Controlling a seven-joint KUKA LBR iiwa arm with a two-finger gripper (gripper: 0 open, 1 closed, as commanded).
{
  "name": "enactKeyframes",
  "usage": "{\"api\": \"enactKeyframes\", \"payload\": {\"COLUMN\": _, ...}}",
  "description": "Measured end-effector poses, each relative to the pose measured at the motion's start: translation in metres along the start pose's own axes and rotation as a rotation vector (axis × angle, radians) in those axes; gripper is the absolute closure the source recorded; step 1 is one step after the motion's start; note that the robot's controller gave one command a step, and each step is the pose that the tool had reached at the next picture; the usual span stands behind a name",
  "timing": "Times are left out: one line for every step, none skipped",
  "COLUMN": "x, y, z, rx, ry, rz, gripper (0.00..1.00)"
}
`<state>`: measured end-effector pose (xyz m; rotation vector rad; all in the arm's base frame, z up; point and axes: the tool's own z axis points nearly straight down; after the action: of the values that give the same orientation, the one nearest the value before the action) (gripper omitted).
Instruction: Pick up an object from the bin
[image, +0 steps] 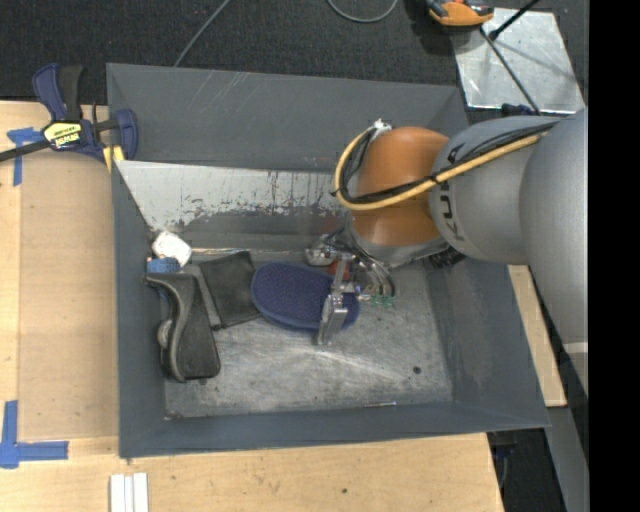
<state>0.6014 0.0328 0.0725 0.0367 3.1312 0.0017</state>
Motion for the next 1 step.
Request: {"api": "enactKeyframes", "payload": {"x": -0.0044, "y": 0.0000, "z": -0.0047, "rx": -0.001, "ry": -0.015, "rz": 0.001, "gripper": 1.00}}
